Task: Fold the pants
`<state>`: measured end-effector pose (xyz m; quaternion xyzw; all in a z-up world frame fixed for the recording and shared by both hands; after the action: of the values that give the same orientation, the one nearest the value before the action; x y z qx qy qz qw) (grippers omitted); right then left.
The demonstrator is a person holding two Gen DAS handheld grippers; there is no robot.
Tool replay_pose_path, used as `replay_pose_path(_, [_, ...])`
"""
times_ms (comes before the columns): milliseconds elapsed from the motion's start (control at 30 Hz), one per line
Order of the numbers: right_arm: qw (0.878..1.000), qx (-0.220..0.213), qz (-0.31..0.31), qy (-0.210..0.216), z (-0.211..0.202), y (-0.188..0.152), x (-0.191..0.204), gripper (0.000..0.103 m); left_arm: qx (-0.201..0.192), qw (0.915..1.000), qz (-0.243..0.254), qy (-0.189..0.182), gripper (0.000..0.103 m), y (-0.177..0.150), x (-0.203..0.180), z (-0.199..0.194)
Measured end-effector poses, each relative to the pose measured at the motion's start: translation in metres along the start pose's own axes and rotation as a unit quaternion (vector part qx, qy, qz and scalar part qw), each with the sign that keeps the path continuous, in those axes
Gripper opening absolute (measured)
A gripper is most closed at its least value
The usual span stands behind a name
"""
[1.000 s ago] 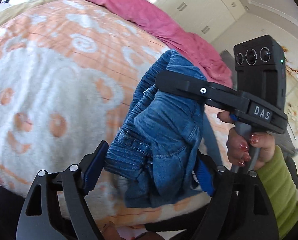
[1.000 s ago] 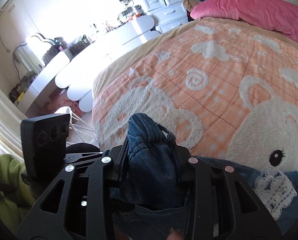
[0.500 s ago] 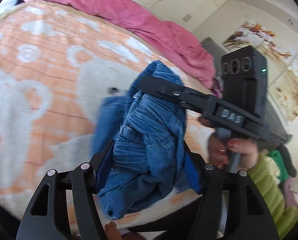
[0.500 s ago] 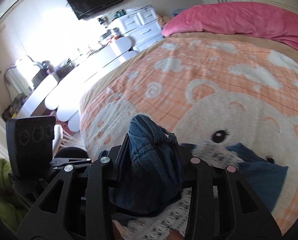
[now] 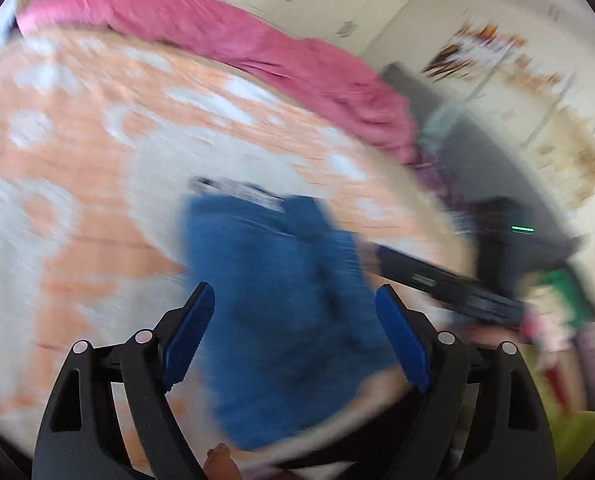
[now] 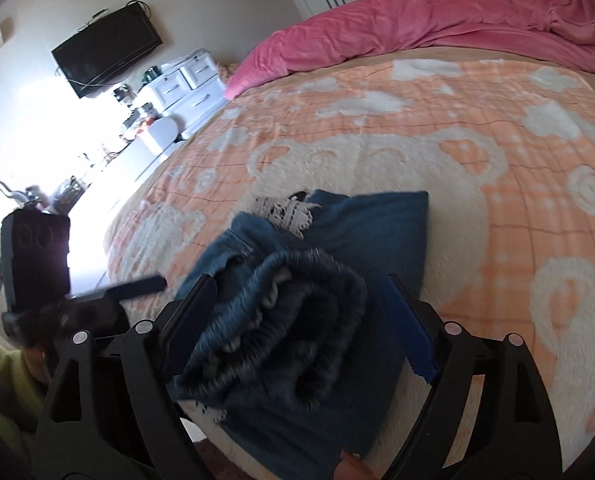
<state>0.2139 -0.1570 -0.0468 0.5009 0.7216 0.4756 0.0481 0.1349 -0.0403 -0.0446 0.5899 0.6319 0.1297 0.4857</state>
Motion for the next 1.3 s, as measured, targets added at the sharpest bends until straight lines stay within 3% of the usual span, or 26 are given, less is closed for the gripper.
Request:
replay_pose_path(100, [0.999, -0.020, -0.026, -0.011, -0.009, 0.000, 0.019, 0.079, 0.009, 0.9977, 0.031, 0.060, 0.082, 0.012, 0.007, 0.005])
replay_pose_path(167, [0.998, -0.027, -0.049, -0.018, -0.011, 0.002, 0.033, 0.080, 0.019, 0.9961, 0.039, 0.076, 0.082, 0.022, 0.008, 0.015])
replay_pose_path(267, [0.994, -0.025, -0.103, -0.037, -0.013, 0.000, 0.051, 0.080, 0.047, 0.9948, 0.057, 0.070, 0.083, 0.038, -0.004, 0.045])
replay_pose_path(367, [0.990, -0.017, -0.137, -0.041, -0.016, -0.009, 0.062, 0.077, 0.084, 0.9945, 0.053, 0.034, 0.083, 0.037, -0.010, 0.067])
replay_pose_path(467, [0.988, -0.001, -0.149, -0.034, -0.014, -0.022, 0.068, 0.060, 0.096, 0.9937, 0.055, 0.015, 0.081, 0.026, -0.010, 0.078])
replay_pose_path(533, [0.988, 0.016, -0.153, -0.034, -0.010, -0.032, 0.069, 0.055, 0.096, 0.9943, 0.045, 0.012, 0.080, 0.012, -0.004, 0.081])
replay_pose_path(633, [0.980, 0.039, -0.187, -0.056, 0.003, -0.048, 0.067, 0.038, 0.101, 0.9925, 0.064, 0.023, 0.078, 0.000, -0.001, 0.076])
replay_pose_path(667, [0.977, 0.041, -0.196, -0.071, 0.006, -0.050, 0.064, 0.021, 0.099, 0.9912, 0.082, 0.030, 0.078, 0.000, 0.000, 0.074])
replay_pose_path(767, [0.980, 0.031, -0.181, -0.074, 0.008, -0.051, 0.059, 0.012, 0.093, 0.9885, 0.106, 0.054, 0.078, 0.001, 0.005, 0.076])
replay_pose_path(933, [0.985, 0.022, -0.151, -0.076, -0.015, -0.046, 0.044, 0.011, 0.099, 0.9909, 0.079, 0.043, 0.079, 0.004, 0.011, 0.079])
replay_pose_path(1133, [0.988, 0.043, -0.124, -0.077, -0.012, -0.068, 0.026, 0.013, 0.099, 0.9884, 0.101, 0.055, 0.079, 0.004, 0.011, 0.084])
replay_pose_path(1300, [0.982, -0.002, -0.173, -0.074, -0.040, -0.050, 0.052, 0.026, 0.100, 0.9883, 0.100, 0.058, 0.079, 0.007, 0.012, 0.081])
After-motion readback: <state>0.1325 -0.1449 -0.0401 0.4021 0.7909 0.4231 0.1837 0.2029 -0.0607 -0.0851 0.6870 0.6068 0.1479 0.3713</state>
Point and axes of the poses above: each gripper's, at about its wrist camera, not at the fingertips, and z roughly the way its jaws point, x to its left, y to its top, the point moved 10 cm from there along z, roughly the way its jaws point, and after that the axes turned 9 degrees about -x, right-handed, at the moved point
